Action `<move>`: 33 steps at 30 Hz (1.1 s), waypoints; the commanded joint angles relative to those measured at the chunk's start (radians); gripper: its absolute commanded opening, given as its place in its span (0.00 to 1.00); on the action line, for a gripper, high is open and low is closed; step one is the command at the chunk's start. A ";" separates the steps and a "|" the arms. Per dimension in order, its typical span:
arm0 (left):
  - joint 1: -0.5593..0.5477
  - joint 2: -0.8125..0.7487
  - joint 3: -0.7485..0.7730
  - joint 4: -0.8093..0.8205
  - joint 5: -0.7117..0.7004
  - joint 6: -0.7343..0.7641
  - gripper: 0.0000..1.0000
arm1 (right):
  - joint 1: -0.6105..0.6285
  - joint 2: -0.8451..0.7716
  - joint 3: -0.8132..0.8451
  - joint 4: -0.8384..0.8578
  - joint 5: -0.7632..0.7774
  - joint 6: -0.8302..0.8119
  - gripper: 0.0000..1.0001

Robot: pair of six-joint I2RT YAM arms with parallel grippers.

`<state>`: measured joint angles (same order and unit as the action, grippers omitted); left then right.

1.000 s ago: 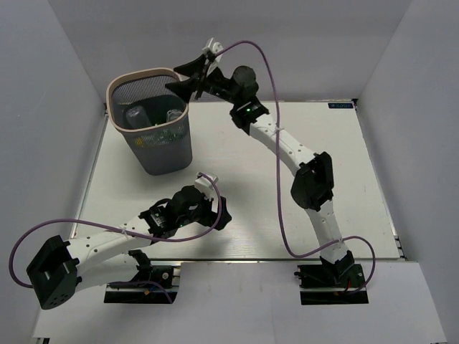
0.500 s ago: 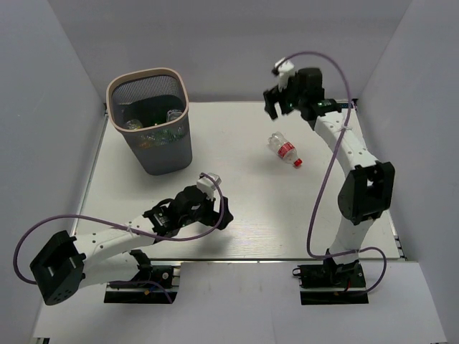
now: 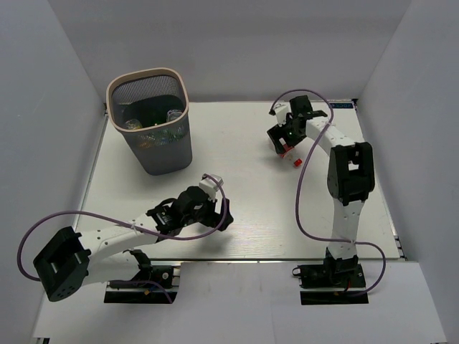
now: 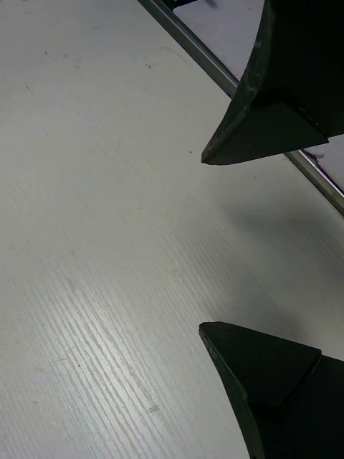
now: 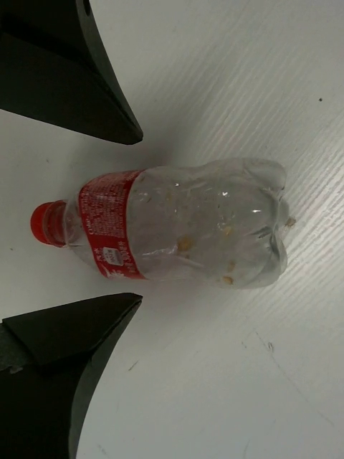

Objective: Put the plastic bottles in the bin

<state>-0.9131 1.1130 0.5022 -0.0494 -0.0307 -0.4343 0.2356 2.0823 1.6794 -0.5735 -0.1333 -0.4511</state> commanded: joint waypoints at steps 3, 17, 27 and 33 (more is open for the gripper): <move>-0.004 -0.044 0.033 -0.020 -0.021 -0.001 1.00 | 0.002 0.071 0.019 -0.011 -0.014 -0.050 0.83; -0.004 -0.062 0.002 -0.020 -0.029 -0.030 1.00 | 0.074 -0.242 0.249 0.196 -0.787 0.102 0.03; -0.004 -0.044 0.002 -0.020 -0.020 -0.020 1.00 | 0.330 0.069 0.564 1.255 -0.726 0.798 0.03; -0.004 -0.054 0.002 -0.020 -0.020 -0.020 1.00 | 0.459 0.144 0.678 1.234 -0.545 0.651 0.06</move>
<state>-0.9131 1.0771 0.5037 -0.0776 -0.0525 -0.4538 0.6468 2.2318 2.4233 0.5709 -0.7715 0.2081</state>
